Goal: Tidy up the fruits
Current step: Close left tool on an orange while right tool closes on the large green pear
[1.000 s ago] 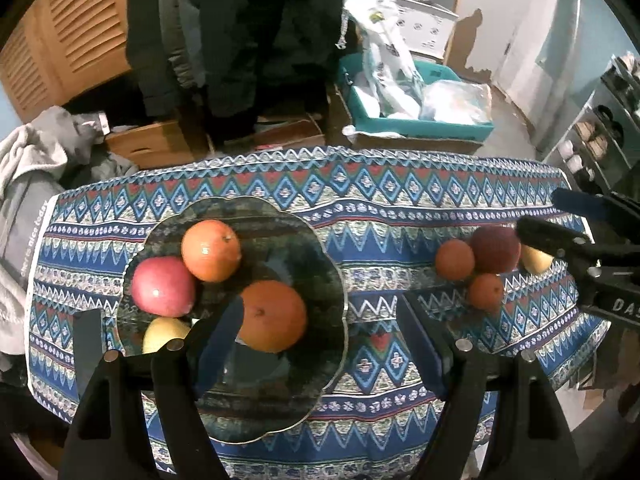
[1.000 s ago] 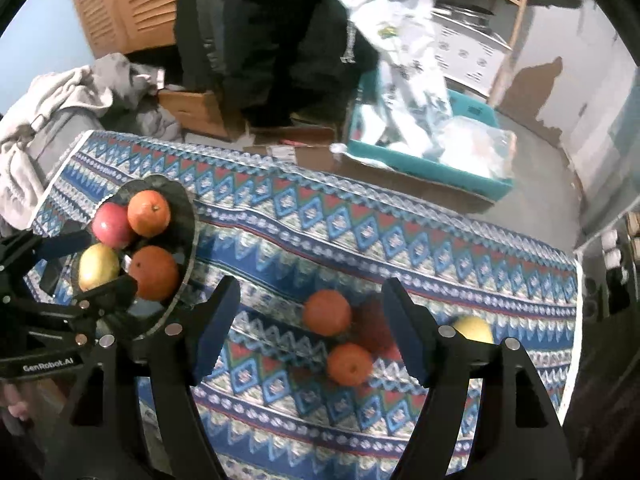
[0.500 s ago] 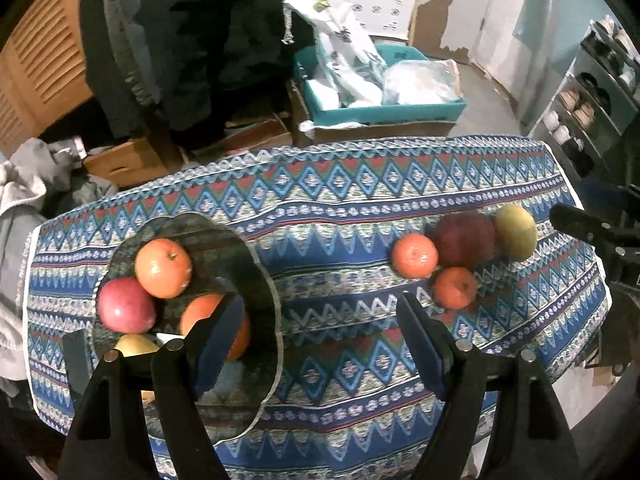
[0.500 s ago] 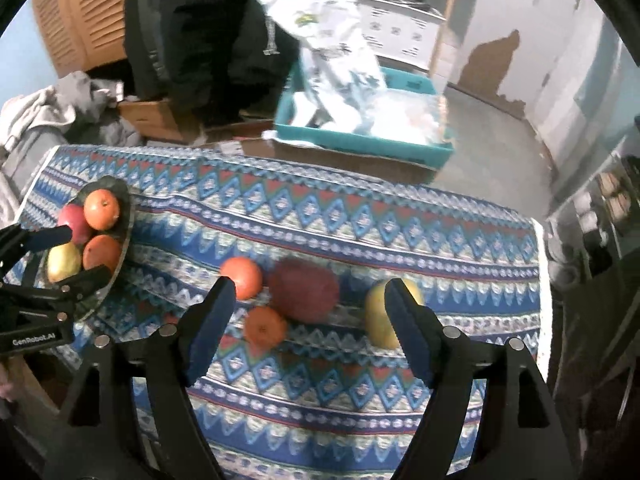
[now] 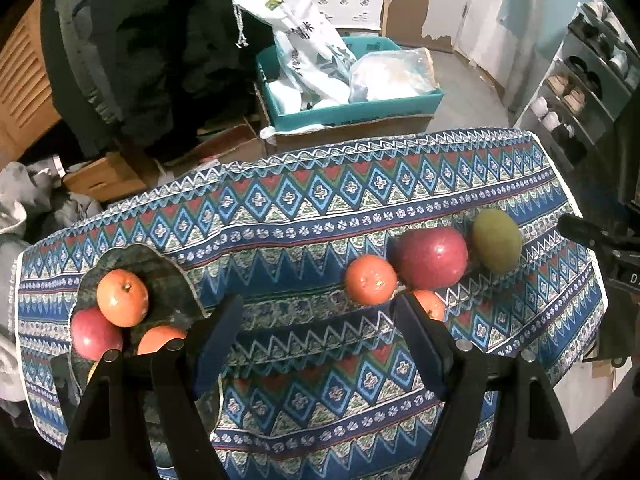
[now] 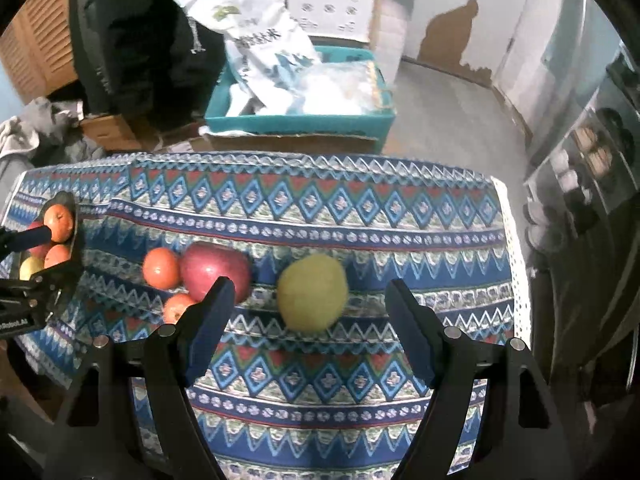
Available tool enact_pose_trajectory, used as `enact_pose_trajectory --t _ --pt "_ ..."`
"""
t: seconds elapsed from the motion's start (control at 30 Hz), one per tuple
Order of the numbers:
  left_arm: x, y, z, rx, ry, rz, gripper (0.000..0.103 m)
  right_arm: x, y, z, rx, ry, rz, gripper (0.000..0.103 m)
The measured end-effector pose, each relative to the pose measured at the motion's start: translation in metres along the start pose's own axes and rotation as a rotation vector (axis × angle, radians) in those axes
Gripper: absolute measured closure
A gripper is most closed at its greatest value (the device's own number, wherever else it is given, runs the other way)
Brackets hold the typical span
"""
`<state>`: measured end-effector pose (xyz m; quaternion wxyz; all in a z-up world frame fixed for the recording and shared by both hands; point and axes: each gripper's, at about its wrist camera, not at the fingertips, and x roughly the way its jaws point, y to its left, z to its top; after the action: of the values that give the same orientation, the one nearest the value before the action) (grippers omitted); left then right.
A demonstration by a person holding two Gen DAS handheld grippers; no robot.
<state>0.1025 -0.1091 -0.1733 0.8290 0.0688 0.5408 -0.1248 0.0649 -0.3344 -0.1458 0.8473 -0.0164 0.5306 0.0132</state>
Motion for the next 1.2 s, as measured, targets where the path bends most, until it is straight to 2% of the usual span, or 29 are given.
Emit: enact_pose_trajectory --t 0.27,0.63,0.77,0.9,1.0,1.2 --pt "0.035 -0.008 0.005 -0.007 0.053 -0.014 0.023 0.026 -0.013 -0.004 0.025 0.065 0.028 0.025" --pt "0.078 -0.007 0.005 -0.023 0.117 -0.021 0.023 0.091 -0.015 -0.010 0.028 0.188 0.067 0.025" --pt "0.086 -0.010 0.005 -0.023 0.129 -0.032 0.023 0.111 -0.015 -0.013 0.041 0.220 0.074 0.025" --pt "0.092 -0.014 0.008 -0.028 0.129 -0.061 0.017 0.124 -0.012 -0.016 0.042 0.236 0.083 0.025" --pt "0.098 -0.020 0.009 -0.023 0.134 -0.093 0.017 0.133 -0.009 -0.018 0.035 0.251 0.077 0.025" --pt "0.104 -0.026 0.012 -0.015 0.138 -0.110 0.016 0.148 -0.008 -0.020 0.037 0.271 0.078 0.025"
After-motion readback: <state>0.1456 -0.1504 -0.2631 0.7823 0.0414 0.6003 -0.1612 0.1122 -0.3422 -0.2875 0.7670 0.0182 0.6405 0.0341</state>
